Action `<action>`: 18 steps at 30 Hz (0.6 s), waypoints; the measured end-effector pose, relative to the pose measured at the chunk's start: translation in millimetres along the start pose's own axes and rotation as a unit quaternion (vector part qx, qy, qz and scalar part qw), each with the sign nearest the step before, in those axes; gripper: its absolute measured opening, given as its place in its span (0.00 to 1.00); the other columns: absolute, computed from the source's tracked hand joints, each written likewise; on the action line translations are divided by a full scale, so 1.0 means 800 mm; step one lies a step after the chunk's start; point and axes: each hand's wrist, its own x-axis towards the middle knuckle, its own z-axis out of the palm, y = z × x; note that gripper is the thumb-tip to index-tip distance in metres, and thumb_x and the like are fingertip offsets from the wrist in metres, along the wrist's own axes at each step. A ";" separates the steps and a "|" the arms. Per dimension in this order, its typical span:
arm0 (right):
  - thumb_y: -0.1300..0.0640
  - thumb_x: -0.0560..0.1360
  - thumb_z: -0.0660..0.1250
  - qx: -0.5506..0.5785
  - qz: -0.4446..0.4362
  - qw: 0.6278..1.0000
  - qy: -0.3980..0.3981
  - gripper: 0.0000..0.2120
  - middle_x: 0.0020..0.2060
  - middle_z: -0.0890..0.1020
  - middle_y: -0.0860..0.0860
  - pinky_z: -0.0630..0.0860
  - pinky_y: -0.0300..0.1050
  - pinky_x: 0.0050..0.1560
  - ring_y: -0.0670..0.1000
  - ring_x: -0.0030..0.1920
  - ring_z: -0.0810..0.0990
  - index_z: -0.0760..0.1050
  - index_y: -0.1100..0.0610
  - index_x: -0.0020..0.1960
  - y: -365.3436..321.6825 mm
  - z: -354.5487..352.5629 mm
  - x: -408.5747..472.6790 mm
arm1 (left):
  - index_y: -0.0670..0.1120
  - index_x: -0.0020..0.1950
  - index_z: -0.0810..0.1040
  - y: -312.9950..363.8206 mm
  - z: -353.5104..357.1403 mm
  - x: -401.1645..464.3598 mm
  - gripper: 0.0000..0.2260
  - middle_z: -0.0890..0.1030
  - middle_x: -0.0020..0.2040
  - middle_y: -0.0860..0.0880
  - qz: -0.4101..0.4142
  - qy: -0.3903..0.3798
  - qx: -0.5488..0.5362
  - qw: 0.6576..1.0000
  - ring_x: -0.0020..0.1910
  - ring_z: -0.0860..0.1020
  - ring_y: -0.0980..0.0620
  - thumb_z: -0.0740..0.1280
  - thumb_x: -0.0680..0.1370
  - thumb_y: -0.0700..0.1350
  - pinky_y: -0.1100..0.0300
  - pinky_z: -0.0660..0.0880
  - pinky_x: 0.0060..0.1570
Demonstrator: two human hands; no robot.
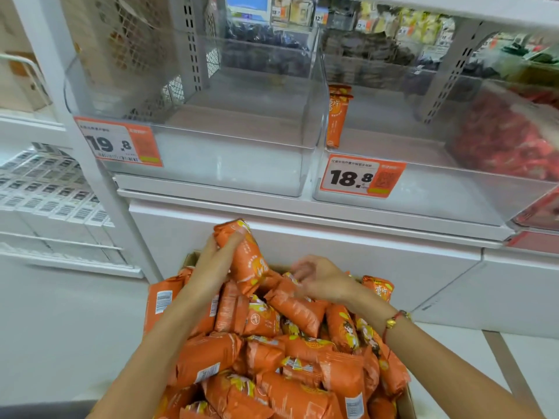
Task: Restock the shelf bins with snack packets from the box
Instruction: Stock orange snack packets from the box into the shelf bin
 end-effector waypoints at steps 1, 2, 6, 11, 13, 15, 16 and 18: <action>0.61 0.67 0.77 -0.098 0.019 0.995 -0.011 0.31 0.56 0.75 0.53 0.74 0.46 0.59 0.50 0.54 0.75 0.69 0.59 0.67 0.010 0.005 0.003 | 0.46 0.63 0.73 0.003 -0.005 0.006 0.21 0.81 0.54 0.46 -0.034 0.008 -0.046 0.998 0.49 0.80 0.50 0.68 0.75 0.55 0.55 0.77 0.44; 0.58 0.66 0.78 -0.188 0.027 0.982 -0.024 0.35 0.59 0.73 0.53 0.73 0.45 0.59 0.52 0.59 0.74 0.66 0.58 0.68 0.018 0.013 0.004 | 0.44 0.65 0.73 0.004 -0.010 0.010 0.29 0.81 0.55 0.44 -0.069 0.005 -0.098 0.993 0.52 0.81 0.47 0.71 0.70 0.59 0.53 0.78 0.45; 0.55 0.65 0.77 -0.320 -0.010 0.946 0.043 0.37 0.61 0.73 0.54 0.73 0.47 0.56 0.55 0.62 0.73 0.63 0.56 0.68 0.033 0.045 -0.003 | 0.45 0.64 0.74 -0.007 -0.026 0.015 0.39 0.83 0.56 0.42 -0.090 -0.039 -0.146 0.984 0.54 0.82 0.43 0.76 0.58 0.61 0.46 0.78 0.56; 0.59 0.65 0.78 0.029 0.054 0.998 0.021 0.27 0.49 0.79 0.52 0.76 0.46 0.51 0.50 0.49 0.79 0.70 0.56 0.59 0.016 -0.005 -0.009 | 0.42 0.65 0.74 -0.008 -0.024 0.008 0.30 0.82 0.57 0.41 -0.079 -0.109 -0.060 0.989 0.57 0.80 0.44 0.76 0.65 0.48 0.51 0.78 0.54; 0.61 0.68 0.75 0.207 0.067 0.974 -0.063 0.10 0.44 0.81 0.51 0.76 0.46 0.51 0.48 0.43 0.79 0.79 0.53 0.47 0.003 -0.035 -0.026 | 0.41 0.66 0.73 -0.003 -0.024 0.006 0.28 0.82 0.57 0.41 -0.076 -0.119 -0.042 0.989 0.56 0.81 0.44 0.75 0.68 0.46 0.52 0.80 0.50; 0.59 0.68 0.72 0.346 0.055 0.927 -0.132 0.03 0.44 0.82 0.52 0.77 0.47 0.52 0.50 0.44 0.80 0.82 0.52 0.38 -0.003 -0.054 -0.042 | 0.43 0.65 0.73 0.003 -0.022 0.000 0.33 0.83 0.56 0.42 -0.066 -0.129 -0.030 0.989 0.54 0.82 0.45 0.76 0.63 0.49 0.52 0.80 0.48; 0.60 0.67 0.72 0.401 0.051 0.902 -0.148 0.03 0.45 0.82 0.54 0.79 0.48 0.50 0.52 0.45 0.81 0.82 0.53 0.38 -0.003 -0.059 -0.047 | 0.45 0.65 0.74 0.007 -0.021 -0.005 0.34 0.83 0.54 0.43 -0.057 -0.138 -0.019 0.989 0.53 0.83 0.46 0.76 0.61 0.51 0.53 0.80 0.48; 0.61 0.64 0.73 0.490 0.052 0.855 -0.162 0.14 0.50 0.80 0.58 0.82 0.51 0.45 0.55 0.46 0.82 0.79 0.57 0.49 -0.004 -0.063 -0.053 | 0.48 0.63 0.74 0.012 -0.015 -0.017 0.31 0.84 0.53 0.47 -0.033 -0.170 0.007 0.985 0.51 0.83 0.49 0.76 0.62 0.52 0.54 0.80 0.48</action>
